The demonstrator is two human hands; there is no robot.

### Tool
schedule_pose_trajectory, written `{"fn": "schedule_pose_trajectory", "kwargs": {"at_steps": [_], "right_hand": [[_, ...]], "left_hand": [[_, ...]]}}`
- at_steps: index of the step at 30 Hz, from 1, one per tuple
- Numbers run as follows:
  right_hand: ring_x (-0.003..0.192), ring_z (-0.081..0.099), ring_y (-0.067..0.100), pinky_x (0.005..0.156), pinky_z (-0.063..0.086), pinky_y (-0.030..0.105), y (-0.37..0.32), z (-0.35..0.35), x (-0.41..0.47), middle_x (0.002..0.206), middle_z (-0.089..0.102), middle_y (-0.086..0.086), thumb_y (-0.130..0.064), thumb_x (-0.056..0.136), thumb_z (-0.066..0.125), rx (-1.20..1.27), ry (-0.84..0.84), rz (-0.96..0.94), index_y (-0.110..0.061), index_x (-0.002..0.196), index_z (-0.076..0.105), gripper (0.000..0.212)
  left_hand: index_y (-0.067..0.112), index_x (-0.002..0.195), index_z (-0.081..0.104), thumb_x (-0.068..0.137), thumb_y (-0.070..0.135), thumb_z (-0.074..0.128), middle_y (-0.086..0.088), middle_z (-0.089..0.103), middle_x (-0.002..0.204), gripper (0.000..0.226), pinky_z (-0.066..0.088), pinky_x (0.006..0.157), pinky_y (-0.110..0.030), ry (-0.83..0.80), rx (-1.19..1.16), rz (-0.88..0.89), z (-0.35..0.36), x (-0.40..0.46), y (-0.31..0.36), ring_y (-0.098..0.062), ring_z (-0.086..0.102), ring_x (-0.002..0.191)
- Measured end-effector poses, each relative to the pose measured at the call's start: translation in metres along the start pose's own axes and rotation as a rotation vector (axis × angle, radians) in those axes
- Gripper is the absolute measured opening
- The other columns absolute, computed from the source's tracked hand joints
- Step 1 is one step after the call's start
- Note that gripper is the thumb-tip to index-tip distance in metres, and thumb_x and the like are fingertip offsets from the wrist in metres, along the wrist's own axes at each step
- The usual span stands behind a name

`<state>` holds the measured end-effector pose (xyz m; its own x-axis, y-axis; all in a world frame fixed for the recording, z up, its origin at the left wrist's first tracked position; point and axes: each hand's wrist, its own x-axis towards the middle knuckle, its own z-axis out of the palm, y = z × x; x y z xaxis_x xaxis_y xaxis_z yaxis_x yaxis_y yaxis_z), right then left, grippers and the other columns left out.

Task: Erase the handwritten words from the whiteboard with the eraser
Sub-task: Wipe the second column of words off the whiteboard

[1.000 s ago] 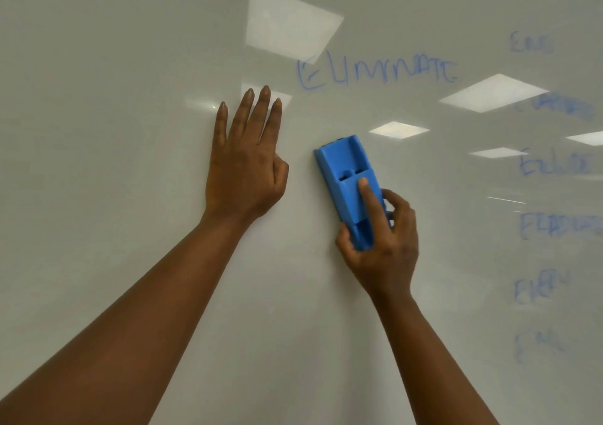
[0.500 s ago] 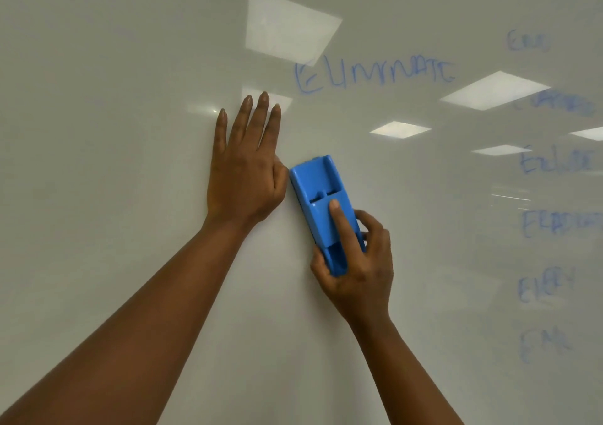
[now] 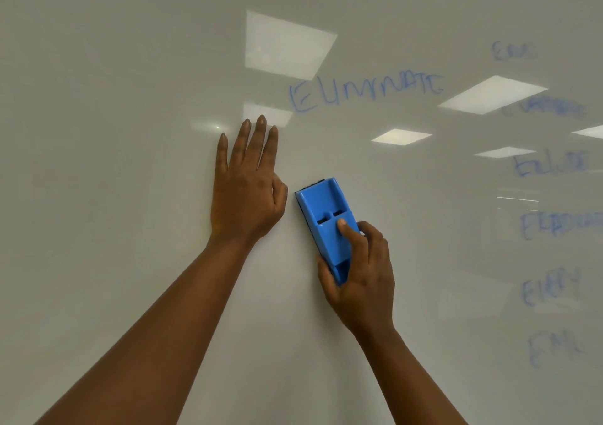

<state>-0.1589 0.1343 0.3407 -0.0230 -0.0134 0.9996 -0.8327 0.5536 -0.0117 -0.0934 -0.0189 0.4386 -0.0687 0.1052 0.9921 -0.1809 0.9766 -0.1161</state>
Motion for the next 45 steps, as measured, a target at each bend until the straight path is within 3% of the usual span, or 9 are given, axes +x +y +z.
{"fn": "schedule_pose_trajectory", "kwargs": {"at_steps": [4, 9, 13, 18, 23, 30, 35, 38, 45], "right_hand": [[0.099, 0.053, 0.024, 0.065, 0.053, 0.032, 0.004, -0.010, 0.011, 0.121, 0.053, 0.017, -0.021, 0.067, 0.072, 0.029, -0.015, -0.037, -0.017, 0.120, 0.040, 0.062], [0.104, 0.050, 0.027, 0.078, 0.045, 0.032, 0.031, -0.029, 0.060, 0.120, 0.051, 0.017, -0.011, 0.067, 0.072, 0.108, 0.180, 0.012, -0.009, 0.123, 0.049, 0.061], [0.107, 0.049, 0.026, 0.078, 0.039, 0.025, 0.067, -0.046, 0.119, 0.122, 0.049, 0.013, -0.015, 0.072, 0.070, 0.099, 0.279, 0.046, -0.010, 0.127, 0.047, 0.060], [0.106, 0.047, 0.021, 0.069, 0.039, 0.023, 0.119, -0.060, 0.181, 0.131, 0.038, 0.010, -0.024, 0.077, 0.064, -0.009, 0.370, 0.149, -0.017, 0.131, 0.042, 0.058], [0.112, 0.043, 0.025, 0.076, 0.041, 0.030, 0.134, -0.048, 0.202, 0.135, 0.035, 0.009, -0.030, 0.083, 0.061, -0.048, 0.334, 0.272, -0.019, 0.139, 0.036, 0.062], [0.109, 0.046, 0.039, 0.080, 0.048, 0.044, 0.049, -0.003, 0.168, 0.134, 0.041, 0.023, -0.016, 0.076, 0.064, 0.128, 0.250, -0.064, -0.009, 0.137, 0.041, 0.065], [0.093, 0.057, 0.035, 0.070, 0.044, 0.038, 0.027, 0.003, 0.149, 0.123, 0.054, 0.022, -0.017, 0.068, 0.070, 0.048, 0.119, -0.390, -0.007, 0.128, 0.052, 0.064], [0.094, 0.056, 0.038, 0.073, 0.045, 0.040, 0.055, -0.009, 0.165, 0.124, 0.053, 0.022, -0.017, 0.068, 0.068, 0.009, 0.190, -0.274, -0.009, 0.129, 0.053, 0.063], [0.109, 0.041, 0.028, 0.083, 0.045, 0.037, 0.108, -0.030, 0.199, 0.134, 0.038, 0.011, -0.025, 0.080, 0.058, -0.004, 0.375, 0.286, -0.019, 0.139, 0.037, 0.063]], "left_hand": [[0.004, 0.143, 0.033, 0.083, 0.017, 0.032, -0.015, 0.030, 0.151, 0.062, 0.012, 0.115, -0.048, -0.002, -0.008, -0.003, -0.001, -0.001, 0.002, -0.031, 0.024, 0.141], [0.002, 0.138, 0.043, 0.081, 0.012, 0.037, -0.016, 0.041, 0.144, 0.058, 0.019, 0.112, -0.048, 0.052, 0.001, -0.024, -0.003, 0.001, 0.005, -0.033, 0.037, 0.135], [0.002, 0.136, 0.045, 0.077, 0.011, 0.044, -0.018, 0.054, 0.131, 0.059, 0.026, 0.107, -0.048, 0.133, 0.040, -0.081, -0.004, 0.021, 0.004, -0.032, 0.050, 0.119], [0.002, 0.144, 0.031, 0.081, 0.012, 0.037, -0.018, 0.036, 0.147, 0.064, 0.012, 0.114, -0.047, 0.148, 0.076, -0.138, 0.000, 0.064, 0.001, -0.031, 0.032, 0.136], [0.003, 0.145, 0.029, 0.083, 0.013, 0.032, -0.015, 0.029, 0.152, 0.062, 0.010, 0.115, -0.045, 0.170, 0.105, -0.159, 0.010, 0.063, -0.004, -0.030, 0.025, 0.140], [0.002, 0.143, 0.034, 0.085, 0.014, 0.030, -0.014, 0.031, 0.151, 0.060, 0.009, 0.115, -0.043, 0.185, 0.082, -0.165, 0.010, 0.064, -0.005, -0.028, 0.025, 0.141], [0.002, 0.142, 0.034, 0.084, 0.014, 0.030, -0.014, 0.031, 0.150, 0.059, 0.011, 0.116, -0.043, 0.179, 0.077, -0.170, 0.010, 0.063, -0.006, -0.027, 0.026, 0.141], [0.002, 0.142, 0.034, 0.084, 0.013, 0.031, -0.014, 0.031, 0.150, 0.059, 0.010, 0.116, -0.042, 0.174, 0.069, -0.171, 0.010, 0.063, -0.006, -0.027, 0.025, 0.141], [0.000, 0.141, 0.036, 0.083, 0.013, 0.034, -0.016, 0.033, 0.149, 0.059, 0.012, 0.115, -0.046, 0.164, 0.053, -0.162, 0.007, 0.061, -0.004, -0.030, 0.027, 0.140]]}}
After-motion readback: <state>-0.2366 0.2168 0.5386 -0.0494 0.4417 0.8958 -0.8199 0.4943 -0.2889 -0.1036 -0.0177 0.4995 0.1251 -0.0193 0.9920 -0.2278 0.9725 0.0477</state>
